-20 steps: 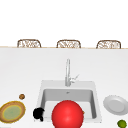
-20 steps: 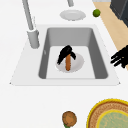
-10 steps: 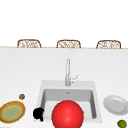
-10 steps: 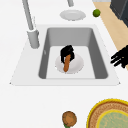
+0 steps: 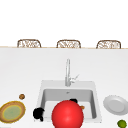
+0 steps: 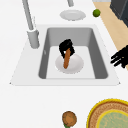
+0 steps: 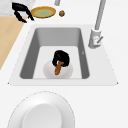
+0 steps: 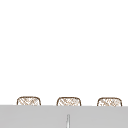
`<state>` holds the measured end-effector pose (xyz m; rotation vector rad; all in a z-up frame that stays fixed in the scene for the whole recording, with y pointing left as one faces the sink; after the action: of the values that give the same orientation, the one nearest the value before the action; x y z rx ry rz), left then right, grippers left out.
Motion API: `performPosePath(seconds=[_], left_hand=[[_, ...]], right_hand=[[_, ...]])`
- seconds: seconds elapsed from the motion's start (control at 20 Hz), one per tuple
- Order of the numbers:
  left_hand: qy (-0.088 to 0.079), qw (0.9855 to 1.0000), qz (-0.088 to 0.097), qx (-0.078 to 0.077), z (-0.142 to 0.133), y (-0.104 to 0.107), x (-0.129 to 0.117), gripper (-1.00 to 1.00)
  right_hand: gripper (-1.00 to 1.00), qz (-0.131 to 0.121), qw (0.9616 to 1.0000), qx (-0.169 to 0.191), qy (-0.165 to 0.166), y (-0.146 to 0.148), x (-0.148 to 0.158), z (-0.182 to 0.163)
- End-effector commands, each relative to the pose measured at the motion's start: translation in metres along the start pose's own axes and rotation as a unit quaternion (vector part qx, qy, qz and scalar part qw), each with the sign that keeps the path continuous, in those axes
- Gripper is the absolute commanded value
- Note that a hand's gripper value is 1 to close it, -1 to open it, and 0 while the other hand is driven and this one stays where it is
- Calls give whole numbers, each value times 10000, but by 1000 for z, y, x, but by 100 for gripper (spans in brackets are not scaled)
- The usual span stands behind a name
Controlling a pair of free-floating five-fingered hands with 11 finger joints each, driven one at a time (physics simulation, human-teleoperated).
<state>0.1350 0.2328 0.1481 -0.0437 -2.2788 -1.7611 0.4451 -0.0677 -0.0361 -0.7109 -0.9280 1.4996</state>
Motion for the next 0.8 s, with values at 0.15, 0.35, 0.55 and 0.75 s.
performPosePath(seconds=[0.15,0.35,0.55,0.75], left_hand=[[0,10000,0,0,0,0,0,0],[0,10000,0,0,0,0,0,0],[0,10000,0,0,0,0,0,0],[0,10000,0,0,0,0,0,0]], right_hand=[[100,136,9997,-196,-17,-46,-24,35],[100,171,9993,-335,-42,-66,-43,57],[100,605,9972,-304,324,-71,-51,66],[100,960,9935,-317,523,-79,-61,77]])
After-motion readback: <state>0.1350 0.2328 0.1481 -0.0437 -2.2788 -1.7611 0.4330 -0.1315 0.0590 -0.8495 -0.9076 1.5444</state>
